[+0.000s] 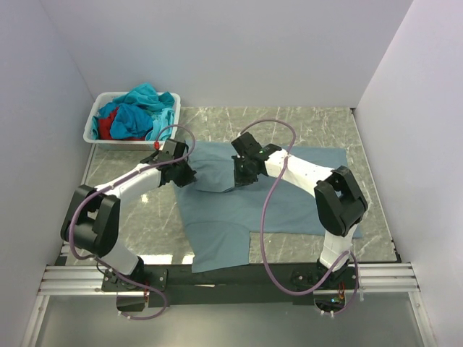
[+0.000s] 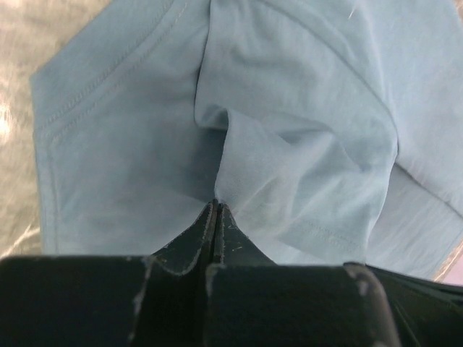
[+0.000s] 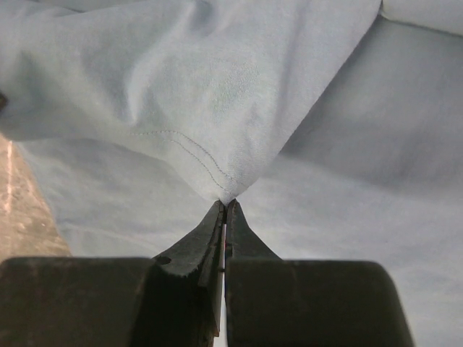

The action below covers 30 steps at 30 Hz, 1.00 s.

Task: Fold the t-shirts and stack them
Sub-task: Fold the tshirt

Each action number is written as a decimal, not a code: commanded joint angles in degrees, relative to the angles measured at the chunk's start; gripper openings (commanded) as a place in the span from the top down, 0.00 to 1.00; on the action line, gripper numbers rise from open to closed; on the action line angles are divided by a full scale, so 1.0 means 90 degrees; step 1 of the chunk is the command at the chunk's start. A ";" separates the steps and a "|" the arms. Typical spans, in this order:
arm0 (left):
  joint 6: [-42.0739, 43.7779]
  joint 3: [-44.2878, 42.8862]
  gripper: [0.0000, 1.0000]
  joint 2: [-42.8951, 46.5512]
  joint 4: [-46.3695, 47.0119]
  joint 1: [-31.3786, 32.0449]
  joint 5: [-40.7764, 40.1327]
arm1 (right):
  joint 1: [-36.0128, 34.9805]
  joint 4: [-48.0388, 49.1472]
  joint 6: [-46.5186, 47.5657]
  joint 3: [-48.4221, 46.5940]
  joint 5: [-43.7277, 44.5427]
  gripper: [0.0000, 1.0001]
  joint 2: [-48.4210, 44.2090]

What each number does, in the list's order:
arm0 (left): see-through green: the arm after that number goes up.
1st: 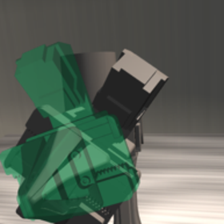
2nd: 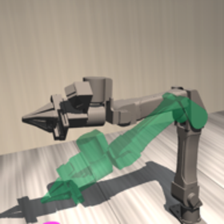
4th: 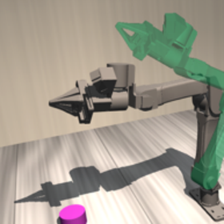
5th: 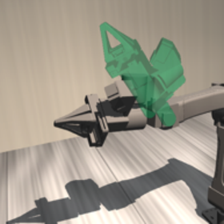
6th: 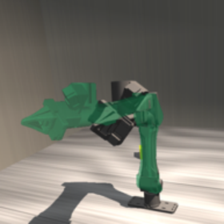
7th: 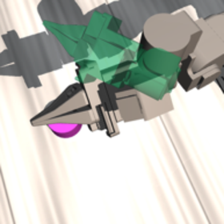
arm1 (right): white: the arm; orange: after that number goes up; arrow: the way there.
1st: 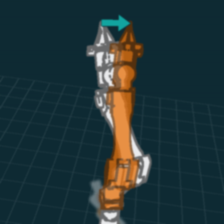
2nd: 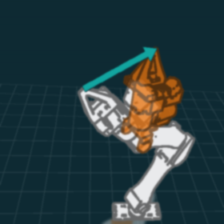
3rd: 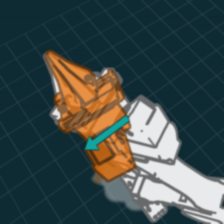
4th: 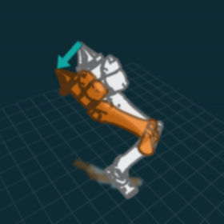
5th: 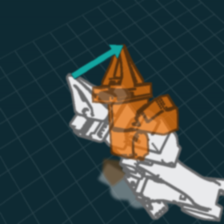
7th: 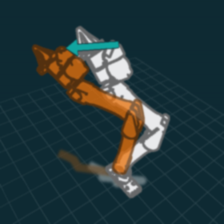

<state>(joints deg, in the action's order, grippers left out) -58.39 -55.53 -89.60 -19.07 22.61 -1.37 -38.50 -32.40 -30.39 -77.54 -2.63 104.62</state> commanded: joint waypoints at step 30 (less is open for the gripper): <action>-0.0310 0.0642 0.96 0.0483 -0.1123 0.0202 0.0015 | -0.0029 -0.0306 -0.0158 0.0744 -0.0088 0.84 -0.0433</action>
<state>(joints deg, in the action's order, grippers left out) -62.33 -50.52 -85.89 -27.77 24.16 -0.75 -38.50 -35.59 -31.14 -71.92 -2.92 104.03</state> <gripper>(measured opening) 0.031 0.141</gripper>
